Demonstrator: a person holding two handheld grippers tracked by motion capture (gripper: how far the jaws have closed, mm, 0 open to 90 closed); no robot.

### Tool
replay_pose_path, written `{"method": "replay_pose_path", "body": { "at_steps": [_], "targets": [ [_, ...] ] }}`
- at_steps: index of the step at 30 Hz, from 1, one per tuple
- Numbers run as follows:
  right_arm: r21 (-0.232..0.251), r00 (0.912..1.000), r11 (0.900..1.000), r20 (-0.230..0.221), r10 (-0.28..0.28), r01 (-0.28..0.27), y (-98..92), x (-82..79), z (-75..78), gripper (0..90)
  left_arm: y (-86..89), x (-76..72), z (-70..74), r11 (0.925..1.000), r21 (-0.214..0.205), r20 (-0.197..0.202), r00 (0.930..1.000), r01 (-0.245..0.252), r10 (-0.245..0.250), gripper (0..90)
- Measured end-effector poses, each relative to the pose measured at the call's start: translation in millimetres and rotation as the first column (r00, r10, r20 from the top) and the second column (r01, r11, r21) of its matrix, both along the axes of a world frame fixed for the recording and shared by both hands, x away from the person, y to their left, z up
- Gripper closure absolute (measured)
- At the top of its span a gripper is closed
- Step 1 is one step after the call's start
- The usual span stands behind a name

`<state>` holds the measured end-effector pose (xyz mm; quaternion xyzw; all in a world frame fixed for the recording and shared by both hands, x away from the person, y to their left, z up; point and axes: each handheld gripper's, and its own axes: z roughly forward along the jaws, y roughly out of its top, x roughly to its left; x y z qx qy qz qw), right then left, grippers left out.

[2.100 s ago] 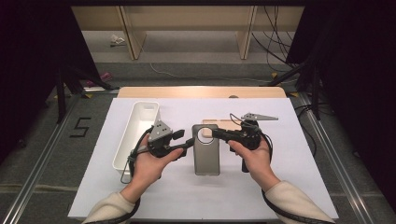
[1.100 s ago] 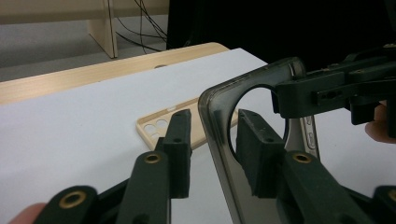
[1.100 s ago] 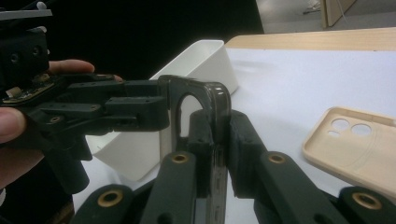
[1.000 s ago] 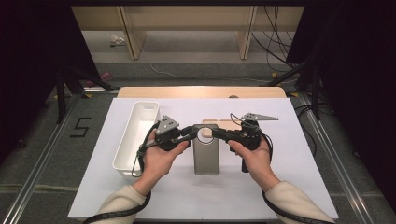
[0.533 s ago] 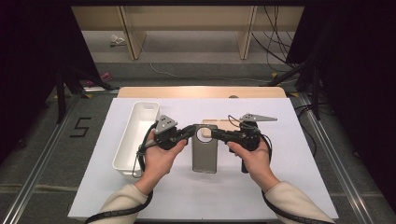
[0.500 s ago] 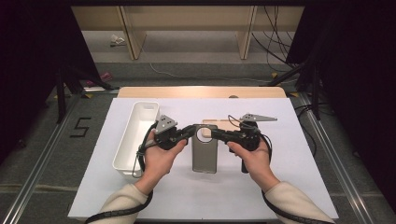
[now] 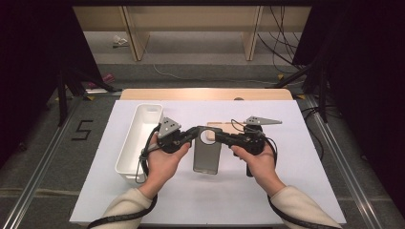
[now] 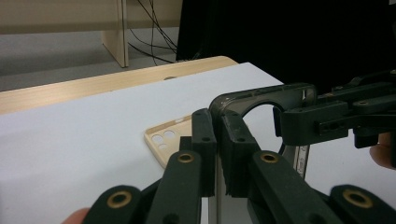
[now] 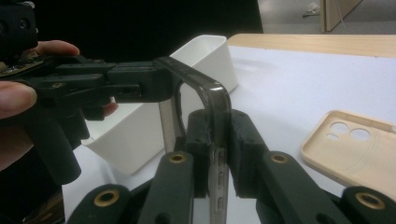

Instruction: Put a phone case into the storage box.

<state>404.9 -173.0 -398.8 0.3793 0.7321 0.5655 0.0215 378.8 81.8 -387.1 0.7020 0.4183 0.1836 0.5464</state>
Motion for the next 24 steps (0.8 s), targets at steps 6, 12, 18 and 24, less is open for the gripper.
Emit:
{"method": "replay_pose_path", "body": {
  "at_steps": [6,12,18,24],
  "targets": [
    [-0.013,0.9997,0.9999,0.023,-0.002,0.002,0.2,-0.2,0.7,73.4,1.3,0.1,1.9,1.0000,0.002,0.009,1.0000,-0.003,0.003,85.0],
    [-0.039,0.9986,0.9992,0.052,0.000,0.002,1.3,-0.3,1.1,56.3,5.4,1.3,4.7,0.9998,0.004,0.020,0.9996,-0.018,0.018,85.0],
    [-0.091,0.9928,0.9955,0.114,0.037,-0.027,3.7,-1.9,2.7,35.1,9.8,3.2,5.5,0.9994,0.007,0.027,0.9990,-0.035,0.035,85.0],
    [-0.113,0.9886,0.9928,0.140,0.055,-0.039,2.7,-2.6,3.7,25.5,14.5,4.1,8.9,0.9989,0.006,0.039,0.9981,-0.047,0.047,85.0]
  ]
}}
